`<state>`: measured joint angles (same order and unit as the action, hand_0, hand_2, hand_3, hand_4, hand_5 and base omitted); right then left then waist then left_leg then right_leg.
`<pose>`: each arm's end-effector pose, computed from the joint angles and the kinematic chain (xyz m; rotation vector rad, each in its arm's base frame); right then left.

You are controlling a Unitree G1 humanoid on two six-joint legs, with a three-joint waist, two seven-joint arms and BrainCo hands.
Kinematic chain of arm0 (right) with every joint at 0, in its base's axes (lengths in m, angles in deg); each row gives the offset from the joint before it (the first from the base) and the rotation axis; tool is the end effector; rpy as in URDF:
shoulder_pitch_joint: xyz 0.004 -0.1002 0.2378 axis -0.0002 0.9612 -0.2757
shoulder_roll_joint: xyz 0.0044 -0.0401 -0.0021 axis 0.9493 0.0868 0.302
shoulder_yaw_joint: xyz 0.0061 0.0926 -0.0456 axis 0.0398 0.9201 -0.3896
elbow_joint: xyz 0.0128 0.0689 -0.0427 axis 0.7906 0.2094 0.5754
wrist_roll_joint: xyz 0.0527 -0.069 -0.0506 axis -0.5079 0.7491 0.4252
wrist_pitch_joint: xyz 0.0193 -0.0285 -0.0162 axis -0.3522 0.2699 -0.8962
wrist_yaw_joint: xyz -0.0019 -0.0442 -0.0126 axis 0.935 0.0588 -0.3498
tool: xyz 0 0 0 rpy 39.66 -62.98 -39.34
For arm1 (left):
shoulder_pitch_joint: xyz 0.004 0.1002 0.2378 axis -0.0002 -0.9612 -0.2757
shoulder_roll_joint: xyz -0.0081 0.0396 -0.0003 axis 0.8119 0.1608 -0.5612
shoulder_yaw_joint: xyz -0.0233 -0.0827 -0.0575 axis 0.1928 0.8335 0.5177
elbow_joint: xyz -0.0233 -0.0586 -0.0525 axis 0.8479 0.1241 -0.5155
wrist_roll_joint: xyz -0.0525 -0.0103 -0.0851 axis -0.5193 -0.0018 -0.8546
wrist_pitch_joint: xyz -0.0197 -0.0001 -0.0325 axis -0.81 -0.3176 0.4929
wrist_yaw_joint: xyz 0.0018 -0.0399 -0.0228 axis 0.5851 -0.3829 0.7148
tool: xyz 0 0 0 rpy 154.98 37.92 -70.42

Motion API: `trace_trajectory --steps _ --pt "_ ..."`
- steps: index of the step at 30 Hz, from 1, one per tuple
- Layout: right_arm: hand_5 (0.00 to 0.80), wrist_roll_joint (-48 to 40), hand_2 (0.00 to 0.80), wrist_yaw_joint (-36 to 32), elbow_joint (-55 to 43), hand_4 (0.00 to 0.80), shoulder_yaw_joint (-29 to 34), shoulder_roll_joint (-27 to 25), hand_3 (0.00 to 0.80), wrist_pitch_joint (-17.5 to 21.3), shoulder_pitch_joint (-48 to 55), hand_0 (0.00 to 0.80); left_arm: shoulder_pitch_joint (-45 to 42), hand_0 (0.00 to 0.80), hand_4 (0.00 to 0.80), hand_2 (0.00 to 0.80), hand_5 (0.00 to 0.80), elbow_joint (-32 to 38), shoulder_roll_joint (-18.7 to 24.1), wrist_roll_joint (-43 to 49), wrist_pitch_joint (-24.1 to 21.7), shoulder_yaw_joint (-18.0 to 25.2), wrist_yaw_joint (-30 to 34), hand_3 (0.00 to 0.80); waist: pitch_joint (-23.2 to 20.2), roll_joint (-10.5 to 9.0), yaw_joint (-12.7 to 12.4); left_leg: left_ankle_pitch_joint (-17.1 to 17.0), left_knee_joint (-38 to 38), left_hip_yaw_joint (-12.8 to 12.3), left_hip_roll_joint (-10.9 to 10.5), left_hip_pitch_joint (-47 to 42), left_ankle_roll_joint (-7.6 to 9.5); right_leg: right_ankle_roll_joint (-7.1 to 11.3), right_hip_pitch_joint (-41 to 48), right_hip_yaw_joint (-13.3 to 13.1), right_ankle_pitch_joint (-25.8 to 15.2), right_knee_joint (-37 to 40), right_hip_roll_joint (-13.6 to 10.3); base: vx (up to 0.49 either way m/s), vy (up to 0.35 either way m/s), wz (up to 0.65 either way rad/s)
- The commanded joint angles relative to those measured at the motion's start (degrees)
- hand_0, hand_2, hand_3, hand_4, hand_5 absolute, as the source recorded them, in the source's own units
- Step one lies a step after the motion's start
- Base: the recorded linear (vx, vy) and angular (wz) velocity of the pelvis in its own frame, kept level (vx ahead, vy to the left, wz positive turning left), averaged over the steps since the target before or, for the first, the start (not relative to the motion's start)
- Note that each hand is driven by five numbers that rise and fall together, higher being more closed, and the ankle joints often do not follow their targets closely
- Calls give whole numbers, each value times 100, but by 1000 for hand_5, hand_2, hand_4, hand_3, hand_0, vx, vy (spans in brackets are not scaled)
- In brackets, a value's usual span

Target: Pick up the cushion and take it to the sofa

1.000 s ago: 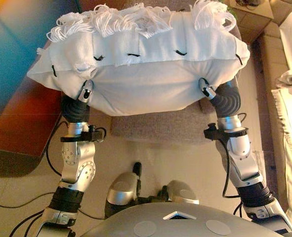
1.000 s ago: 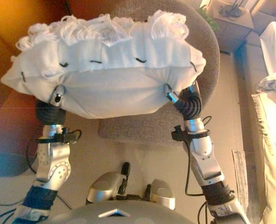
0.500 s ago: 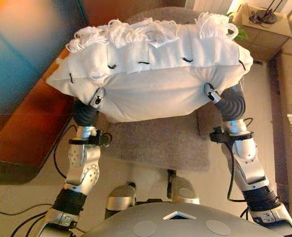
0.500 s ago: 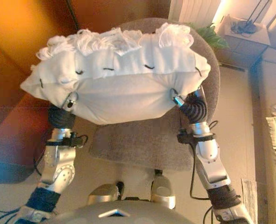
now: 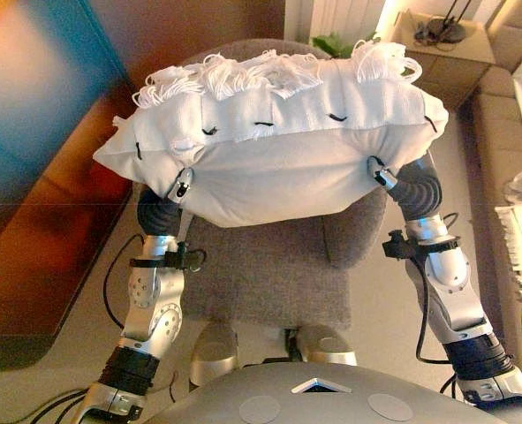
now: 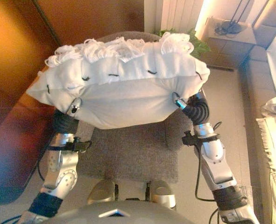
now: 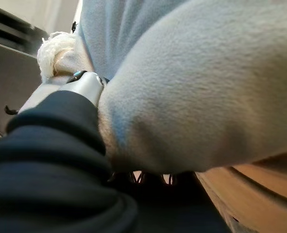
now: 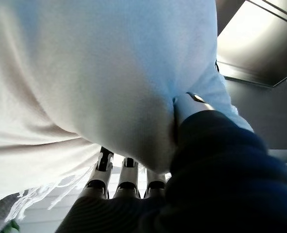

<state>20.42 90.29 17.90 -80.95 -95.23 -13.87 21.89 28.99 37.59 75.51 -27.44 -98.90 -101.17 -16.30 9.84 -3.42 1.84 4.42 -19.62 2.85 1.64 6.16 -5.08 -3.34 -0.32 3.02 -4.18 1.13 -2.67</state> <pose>0.1836 -0.1925 0.0915 -0.0344 -0.4300 0.2321 0.1712 0.1780 0.0557 -0.3898 -0.3977 -0.1156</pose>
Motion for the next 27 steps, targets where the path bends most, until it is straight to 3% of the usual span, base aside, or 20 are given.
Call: trace_trajectory --steps 1,2,3,5,7,13,17,23,27 --pt "800 97 800 -69 -260 800 -224 -53 800 198 -261 800 451 800 800 800 800 615 11 547 -404 -43 60 800 -81 -40 -344 -620 821 82 -295 180 194 706 666 -220 204 380 -221 165 127 26" --pt "800 67 800 13 -200 800 -277 -31 800 140 -364 800 559 800 800 800 800 511 -41 587 -359 -55 26 800 -110 -75 -365 -315 892 206 -392 18 283 750 641 -229 210 387 -289 184 170 4" --pt "800 40 800 21 -169 800 -289 31 800 83 -404 800 652 800 800 800 800 442 -37 551 -319 -60 1 800 -163 2 -322 -238 1321 134 -332 -305 306 779 614 -92 247 362 -295 180 168 -41" --pt "800 107 800 -9 -159 800 -263 129 800 25 -292 800 661 800 800 800 800 372 -9 579 -295 -47 36 800 -243 83 -273 -235 1790 189 -290 -637 340 796 606 -23 291 334 -274 180 159 -61" --pt "800 141 800 -42 -167 800 -221 186 800 -125 -110 800 623 800 800 800 800 325 -6 694 -152 -67 -72 800 -331 118 -199 -180 1960 84 -268 -844 392 813 596 -20 304 322 -272 181 146 -29" --pt "800 -236 800 -377 60 800 -127 438 800 -535 293 800 183 800 800 800 800 21 35 831 344 98 -221 800 -393 109 -135 -28 1981 -196 -253 -1024 505 873 522 -110 363 137 -301 144 107 -9" --pt "800 -374 800 -388 361 800 -235 621 800 -563 359 800 -23 800 800 800 800 -73 80 931 302 207 -153 800 -349 108 -227 -15 2081 -298 -241 -1087 556 835 545 61 511 18 -233 59 14 -7" --pt "800 -370 800 117 1109 800 -639 807 800 -650 -64 800 483 800 800 800 800 -836 67 1162 409 -143 -240 800 -278 126 -268 -20 2128 -313 -249 -1094 569 858 610 93 345 301 -275 57 -44 0" --pt "800 -322 800 405 1460 800 -824 885 800 -849 -268 800 770 800 800 800 800 -1435 1 1227 725 -311 -384 800 -222 239 -208 -3 2137 -362 -232 -1060 539 863 546 26 307 387 -284 33 -12 0"
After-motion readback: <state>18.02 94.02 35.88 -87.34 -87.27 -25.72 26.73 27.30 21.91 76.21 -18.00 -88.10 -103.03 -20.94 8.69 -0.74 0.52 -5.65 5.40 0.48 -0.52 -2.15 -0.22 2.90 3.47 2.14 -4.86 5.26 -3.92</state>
